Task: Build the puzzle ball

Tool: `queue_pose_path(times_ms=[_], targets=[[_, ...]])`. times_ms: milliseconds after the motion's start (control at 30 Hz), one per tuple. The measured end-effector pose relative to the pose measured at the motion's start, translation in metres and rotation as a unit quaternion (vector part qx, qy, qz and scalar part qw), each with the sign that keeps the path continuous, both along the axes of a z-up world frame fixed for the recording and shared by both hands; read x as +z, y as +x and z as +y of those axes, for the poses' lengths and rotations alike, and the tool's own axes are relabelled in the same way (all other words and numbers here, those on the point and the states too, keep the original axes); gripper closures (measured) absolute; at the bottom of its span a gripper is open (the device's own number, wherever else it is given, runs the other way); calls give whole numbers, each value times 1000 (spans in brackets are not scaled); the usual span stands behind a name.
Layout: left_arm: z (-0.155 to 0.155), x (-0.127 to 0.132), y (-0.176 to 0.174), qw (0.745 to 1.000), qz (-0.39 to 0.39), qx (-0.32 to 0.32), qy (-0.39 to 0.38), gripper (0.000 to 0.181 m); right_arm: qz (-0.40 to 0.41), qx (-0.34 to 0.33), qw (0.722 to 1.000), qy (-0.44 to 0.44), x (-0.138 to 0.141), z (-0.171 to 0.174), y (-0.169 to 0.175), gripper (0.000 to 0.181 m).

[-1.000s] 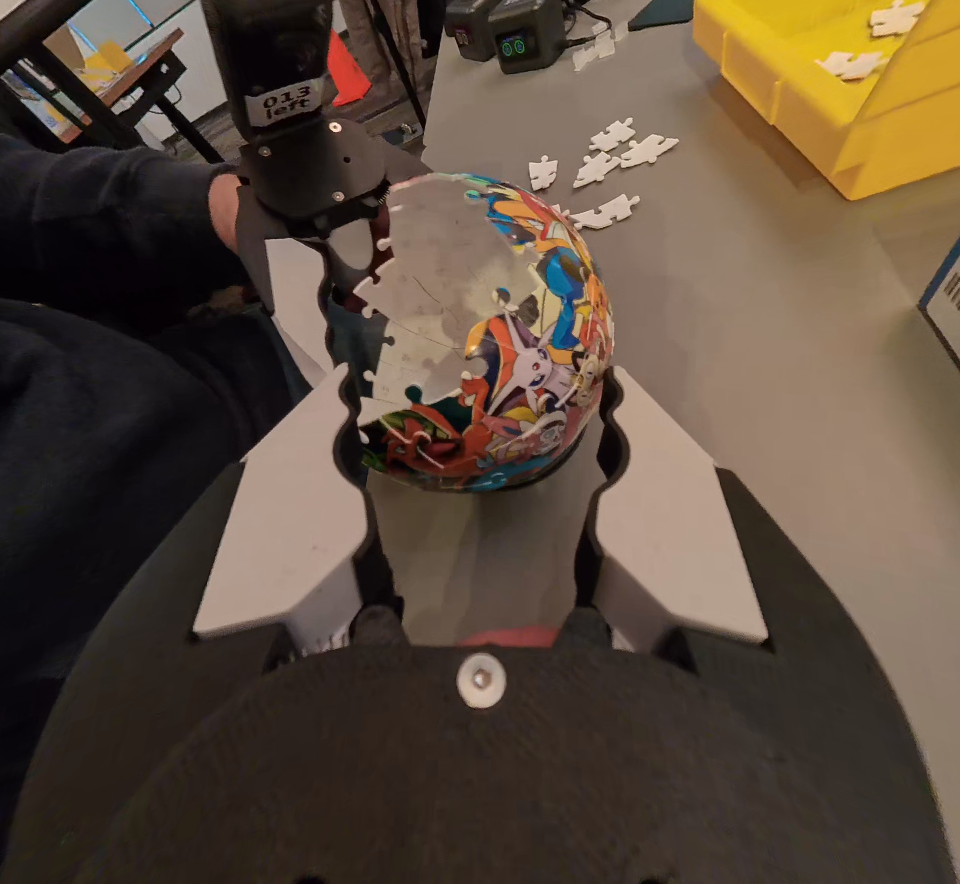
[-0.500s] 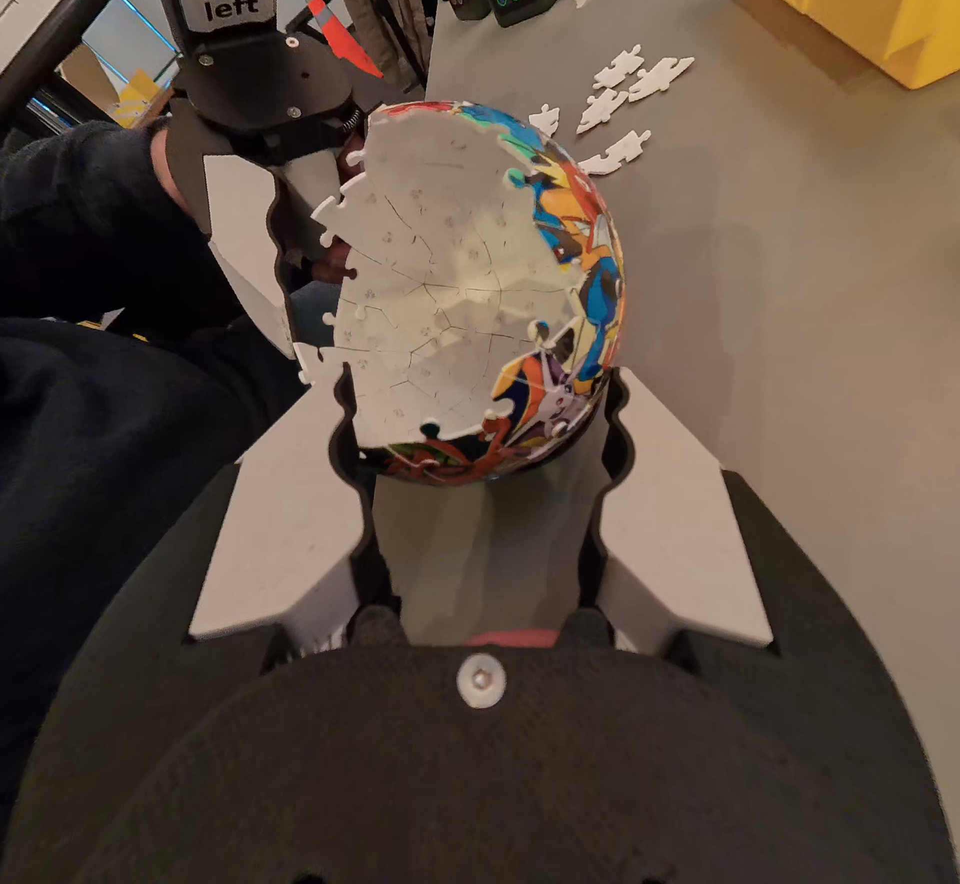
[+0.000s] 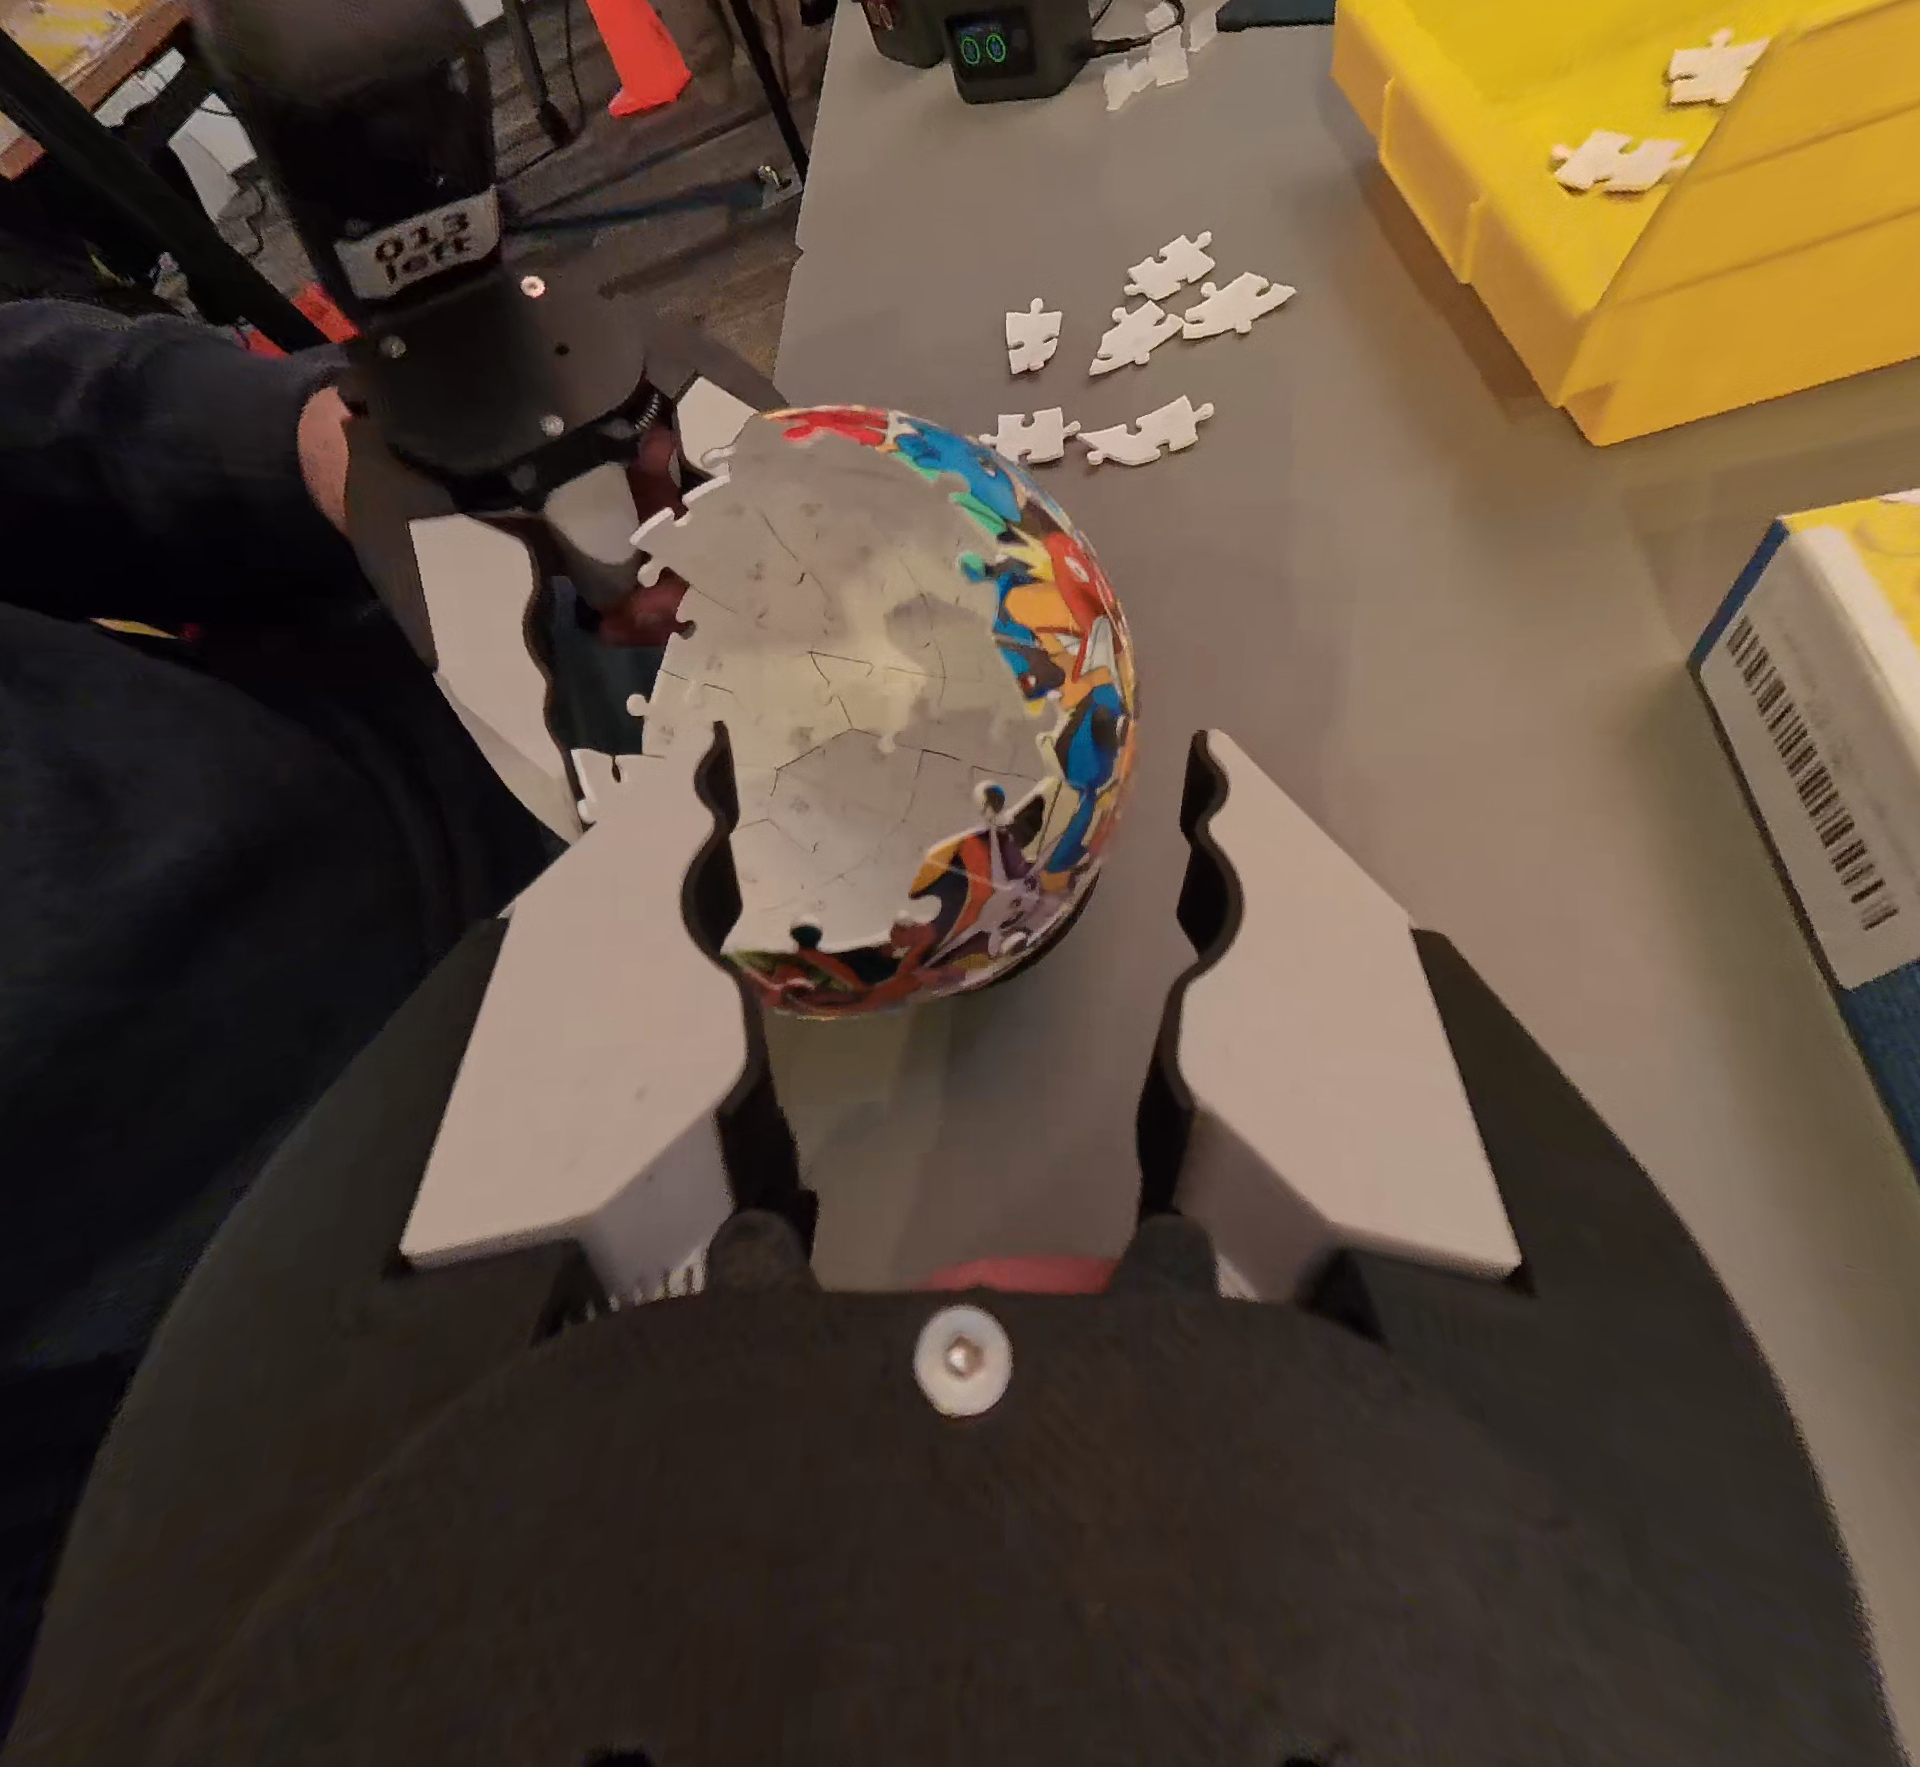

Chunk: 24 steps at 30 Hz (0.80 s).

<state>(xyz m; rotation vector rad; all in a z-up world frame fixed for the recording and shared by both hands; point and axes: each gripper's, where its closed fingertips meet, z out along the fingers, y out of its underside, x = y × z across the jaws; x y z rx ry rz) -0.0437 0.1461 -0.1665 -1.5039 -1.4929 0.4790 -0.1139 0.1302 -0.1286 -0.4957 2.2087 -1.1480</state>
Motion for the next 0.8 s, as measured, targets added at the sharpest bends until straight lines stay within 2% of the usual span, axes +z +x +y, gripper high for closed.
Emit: queue_pose_path(times_ms=[200, 400, 800], targets=[[-7, -20, -6, 994, -21, 31, -103, 69, 18, 21, 999, 30, -14, -4, 7, 99], [-9, -22, -12, 990, -12, 36, -135, 73, -10, 29, 998, 46, -16, -1, 9, 101], [-15, 2, -14, 995, 18, 28, -98, 75, -67, 57, 993, 83, -26, 5, 16, 87]])
